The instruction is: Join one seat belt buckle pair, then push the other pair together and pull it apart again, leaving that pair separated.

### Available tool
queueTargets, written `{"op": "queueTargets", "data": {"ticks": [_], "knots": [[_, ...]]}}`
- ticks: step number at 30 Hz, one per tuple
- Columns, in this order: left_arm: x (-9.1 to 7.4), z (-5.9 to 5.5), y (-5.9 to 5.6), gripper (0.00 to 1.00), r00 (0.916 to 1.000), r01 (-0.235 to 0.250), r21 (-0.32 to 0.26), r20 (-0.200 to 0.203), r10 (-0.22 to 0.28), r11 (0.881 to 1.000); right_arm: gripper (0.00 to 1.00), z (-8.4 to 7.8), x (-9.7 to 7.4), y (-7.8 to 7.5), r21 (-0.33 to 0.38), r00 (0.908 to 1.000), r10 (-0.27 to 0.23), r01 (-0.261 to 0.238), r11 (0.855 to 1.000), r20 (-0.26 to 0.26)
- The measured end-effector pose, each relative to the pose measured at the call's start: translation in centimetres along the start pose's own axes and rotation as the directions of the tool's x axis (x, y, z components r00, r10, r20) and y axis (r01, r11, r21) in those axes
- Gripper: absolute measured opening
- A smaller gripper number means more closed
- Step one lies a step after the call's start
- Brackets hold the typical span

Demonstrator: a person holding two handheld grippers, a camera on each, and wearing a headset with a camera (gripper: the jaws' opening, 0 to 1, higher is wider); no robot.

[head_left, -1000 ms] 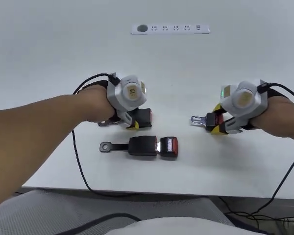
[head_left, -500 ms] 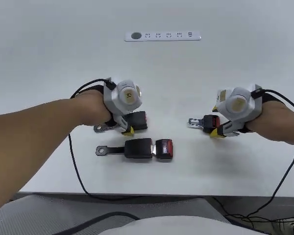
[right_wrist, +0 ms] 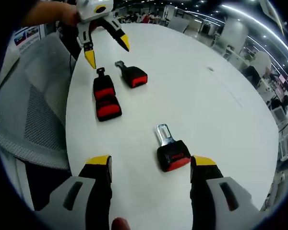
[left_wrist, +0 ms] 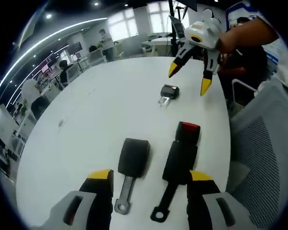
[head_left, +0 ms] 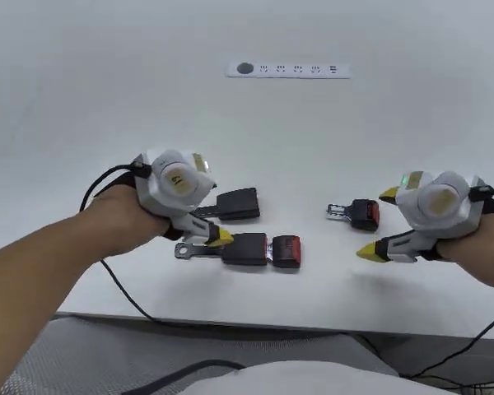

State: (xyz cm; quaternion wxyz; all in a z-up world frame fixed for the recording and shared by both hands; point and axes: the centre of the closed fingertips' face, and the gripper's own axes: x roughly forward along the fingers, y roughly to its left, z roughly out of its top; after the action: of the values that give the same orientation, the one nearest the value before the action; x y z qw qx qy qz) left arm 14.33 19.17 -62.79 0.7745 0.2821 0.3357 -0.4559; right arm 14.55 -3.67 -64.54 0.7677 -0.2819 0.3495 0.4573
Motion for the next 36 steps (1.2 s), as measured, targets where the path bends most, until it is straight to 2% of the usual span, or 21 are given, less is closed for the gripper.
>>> {"op": "queueTargets", "data": {"ticks": [2,3,5,6,9,13,14,17,21,28,30,34,36], "knots": [[-0.7,-0.5,-0.2,0.66,0.9997,-0.017,-0.029,0.014,0.018,0.999,0.70,-0.1,-0.3,0.4,0.022,1.0000,0.000,0.000,1.000,0.009],[-1.3,-1.0,-0.2,0.67,0.9988,-0.035,-0.065,0.031,0.038,0.997,0.72,0.0,-0.5,0.7,0.047,0.9998,-0.003,0.002,0.999,0.021],[-1.7,-1.2,-0.5,0.69,0.9979,-0.036,-0.102,0.050,0.041,0.994,0.76,-0.1,-0.9,1.2,0.074,0.9993,-0.008,0.006,0.997,0.036],[-1.9,-1.4,-0.8,0.71,0.9978,-0.030,-0.130,0.054,0.038,0.991,0.77,0.1,-1.2,1.5,0.085,0.9988,-0.010,0.006,0.996,0.048],[-2.4,-2.0,-1.6,0.78,0.9978,-0.031,-0.151,0.052,0.040,0.988,0.82,-0.3,-1.4,2.0,0.114,0.9973,-0.022,0.014,0.993,0.070],[-3.4,-3.1,-1.7,0.80,0.9970,-0.048,-0.187,0.051,0.058,0.981,0.86,-0.7,-1.7,2.0,0.176,0.9952,-0.046,0.030,0.984,0.086],[-3.8,-3.3,-1.5,0.78,0.9944,-0.071,-0.203,0.063,0.086,0.977,0.86,-0.8,-1.9,2.1,0.198,0.9941,-0.053,0.034,0.980,0.094],[-4.7,-3.6,-1.9,0.79,0.9906,-0.072,-0.286,0.091,0.102,0.956,0.90,-1.0,-2.3,2.0,0.221,0.9924,-0.069,0.045,0.974,0.102],[-5.4,-5.4,-2.2,0.84,0.9913,-0.083,-0.289,0.073,0.109,0.954,0.93,-1.1,-2.9,2.2,0.249,0.9902,-0.087,0.057,0.967,0.109],[-5.5,-6.7,-2.0,1.00,0.9895,-0.090,-0.333,0.077,0.122,0.939,0.99,-1.1,-3.2,2.3,0.295,0.9860,-0.123,0.085,0.952,0.112],[-5.7,-6.7,-1.9,1.00,0.9881,-0.099,-0.338,0.079,0.132,0.936,1.00,-1.3,-3.0,2.3,0.297,0.9861,-0.128,0.092,0.950,0.105],[-5.8,-6.7,-1.6,1.00,0.9832,-0.105,-0.381,0.099,0.153,0.918,1.00,-1.4,-2.5,2.4,0.293,0.9866,-0.129,0.095,0.951,0.099],[-5.7,-6.8,-1.5,1.00,0.9820,-0.114,-0.385,0.096,0.162,0.916,1.00,-1.1,-2.6,2.3,0.301,0.9866,-0.129,0.094,0.949,0.100]]}}
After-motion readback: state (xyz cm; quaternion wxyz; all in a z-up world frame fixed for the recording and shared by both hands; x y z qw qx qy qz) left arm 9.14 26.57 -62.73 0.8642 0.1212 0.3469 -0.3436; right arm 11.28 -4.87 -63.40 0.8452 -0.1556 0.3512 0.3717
